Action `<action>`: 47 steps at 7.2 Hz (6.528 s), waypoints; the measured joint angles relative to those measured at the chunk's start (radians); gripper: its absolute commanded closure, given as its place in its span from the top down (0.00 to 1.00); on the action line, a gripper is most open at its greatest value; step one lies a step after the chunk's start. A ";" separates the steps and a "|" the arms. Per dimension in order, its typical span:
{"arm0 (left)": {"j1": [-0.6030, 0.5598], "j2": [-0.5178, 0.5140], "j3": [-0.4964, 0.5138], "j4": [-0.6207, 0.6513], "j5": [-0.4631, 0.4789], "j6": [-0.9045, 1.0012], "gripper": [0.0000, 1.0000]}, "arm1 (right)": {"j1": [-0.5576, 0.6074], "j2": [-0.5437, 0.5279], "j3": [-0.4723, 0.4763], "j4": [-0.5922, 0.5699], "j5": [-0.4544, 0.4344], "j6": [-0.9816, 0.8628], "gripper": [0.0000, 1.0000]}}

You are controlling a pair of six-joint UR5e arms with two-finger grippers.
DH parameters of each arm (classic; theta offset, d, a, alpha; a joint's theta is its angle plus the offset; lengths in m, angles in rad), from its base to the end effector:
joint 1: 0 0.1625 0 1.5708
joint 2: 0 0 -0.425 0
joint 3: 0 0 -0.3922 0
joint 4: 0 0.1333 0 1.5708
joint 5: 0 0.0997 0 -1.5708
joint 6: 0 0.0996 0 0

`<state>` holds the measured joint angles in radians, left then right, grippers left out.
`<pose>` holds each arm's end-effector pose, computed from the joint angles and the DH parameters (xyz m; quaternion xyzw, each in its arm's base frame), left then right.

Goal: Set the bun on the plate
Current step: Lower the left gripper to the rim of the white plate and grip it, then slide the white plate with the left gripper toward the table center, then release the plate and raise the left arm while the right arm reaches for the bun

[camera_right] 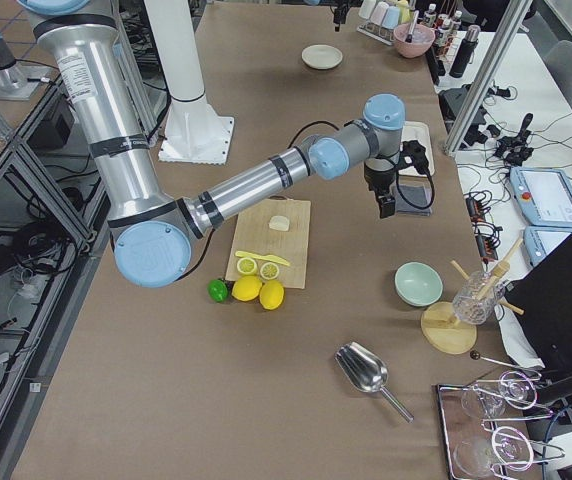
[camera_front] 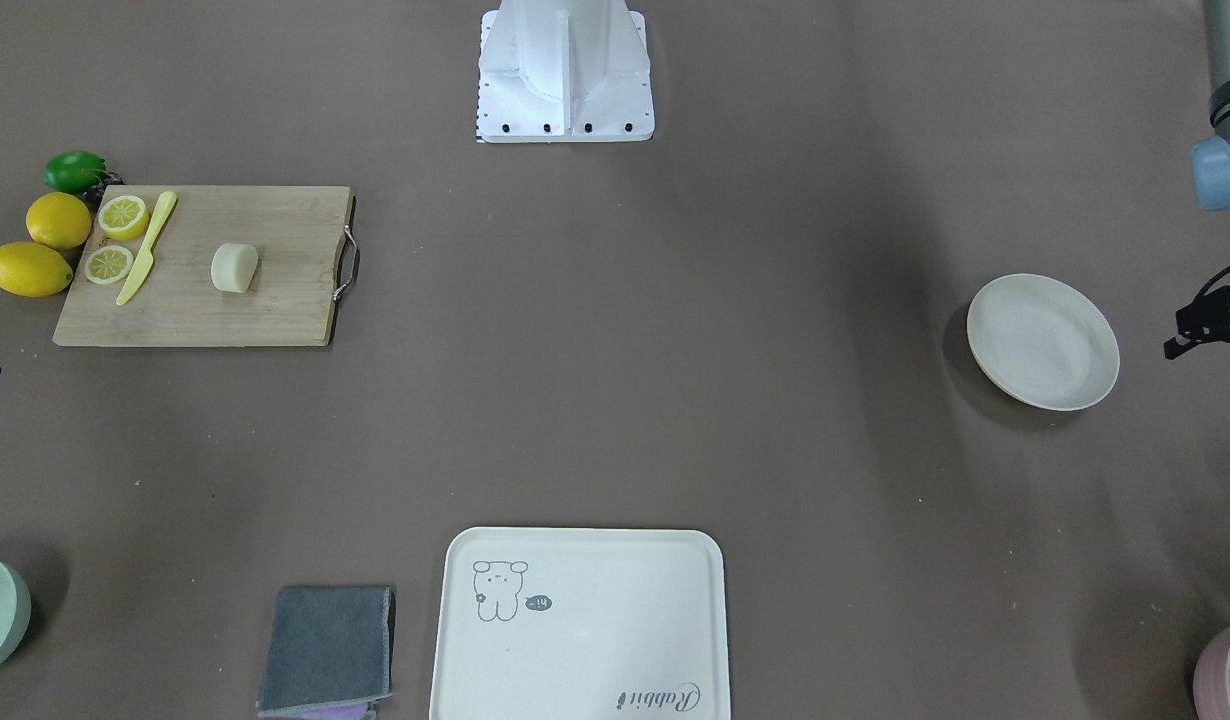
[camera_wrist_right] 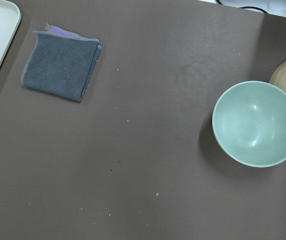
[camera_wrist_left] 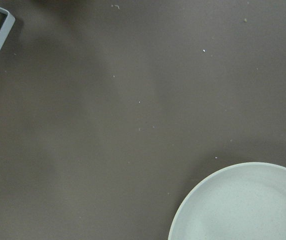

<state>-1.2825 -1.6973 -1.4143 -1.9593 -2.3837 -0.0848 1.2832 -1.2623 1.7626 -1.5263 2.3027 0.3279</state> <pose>0.1016 -0.5571 0.6250 0.0888 0.4126 0.1619 0.8920 -0.1053 -0.5913 0.3910 0.1350 -0.4045 -0.0781 0.9011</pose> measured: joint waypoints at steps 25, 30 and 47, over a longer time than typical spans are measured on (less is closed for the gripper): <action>0.238 -0.269 -0.167 -0.250 -0.008 -0.650 0.00 | -0.058 0.019 0.012 -0.002 0.040 0.044 1.00; 0.623 -0.326 -0.249 -0.248 0.447 -0.946 0.00 | -0.073 0.024 0.008 0.000 0.039 0.042 1.00; 0.295 -0.346 -0.198 -0.135 0.337 -0.639 0.97 | -0.319 -0.238 0.177 0.000 0.020 0.255 1.00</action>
<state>-0.9877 -2.0436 -1.6120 -2.0948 -2.0464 -0.7236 0.9646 -1.5005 1.9393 -1.5261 2.3224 0.5825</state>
